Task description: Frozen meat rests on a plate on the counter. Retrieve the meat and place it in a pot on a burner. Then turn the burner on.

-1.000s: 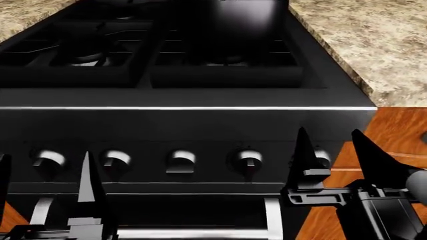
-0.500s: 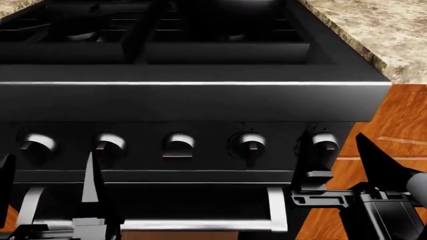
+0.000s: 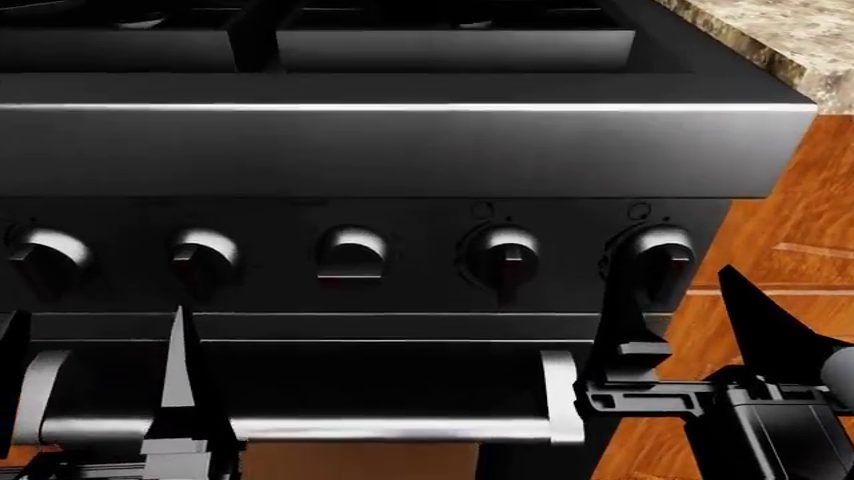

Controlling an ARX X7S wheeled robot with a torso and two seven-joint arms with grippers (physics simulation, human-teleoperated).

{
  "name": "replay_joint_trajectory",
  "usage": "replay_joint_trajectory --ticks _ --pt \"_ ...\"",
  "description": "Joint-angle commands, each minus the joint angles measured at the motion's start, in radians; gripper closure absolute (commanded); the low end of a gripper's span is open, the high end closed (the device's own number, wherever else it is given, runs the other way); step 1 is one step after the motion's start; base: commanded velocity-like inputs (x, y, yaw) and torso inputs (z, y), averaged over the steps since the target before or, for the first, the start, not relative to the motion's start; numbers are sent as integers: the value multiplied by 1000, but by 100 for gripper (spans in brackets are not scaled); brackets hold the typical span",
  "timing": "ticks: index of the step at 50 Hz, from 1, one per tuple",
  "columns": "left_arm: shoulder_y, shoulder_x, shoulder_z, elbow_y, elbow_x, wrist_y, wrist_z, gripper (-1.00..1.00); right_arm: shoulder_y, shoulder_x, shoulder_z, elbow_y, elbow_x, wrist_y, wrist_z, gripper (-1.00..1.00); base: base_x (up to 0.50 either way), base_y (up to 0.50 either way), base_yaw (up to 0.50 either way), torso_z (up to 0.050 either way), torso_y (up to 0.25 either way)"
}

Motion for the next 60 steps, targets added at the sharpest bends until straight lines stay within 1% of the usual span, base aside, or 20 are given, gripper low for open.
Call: replay_joint_trajectory --ticks 1,10,16,21,27,32,36,44,49,60 --pt "4 -1 0 -1 3 6 -2 -100 1 6 -1 -4 0 -4 7 -100 0 0 0 -50 0" --pt "-2 7 4 -9 -1 10 5 -100 10 17 -3 -16 8 1 16 -100 0 0 0 -50 0" --pt "5 8 2 -21 1 39 10 -100 27 22 -6 -24 15 12 28 -100 0 0 0 -49 0" --pt "19 11 -3 -46 14 87 15 -100 39 22 -7 -17 22 16 35 -100 0 0 0 0 0" --pt "46 26 -5 -105 16 199 38 -100 44 28 -10 -1 33 21 37 -100 0 0 0 0 0" --pt "39 62 4 -156 8 270 72 -100 80 42 -7 8 71 54 55 -100 0 0 0 0 0" --pt "22 89 12 -190 -5 296 97 -100 113 51 -10 18 93 91 71 -100 0 0 0 0 0" --pt "23 102 12 -218 -9 326 109 -100 166 53 -20 27 120 150 85 -100 0 0 0 0 0" --pt "21 101 10 -226 -14 332 115 -100 188 56 -25 37 123 178 89 -100 0 0 0 0 0" --pt "16 92 0 -248 -41 359 131 -100 258 21 -51 75 128 253 80 -100 0 0 0 0 0"
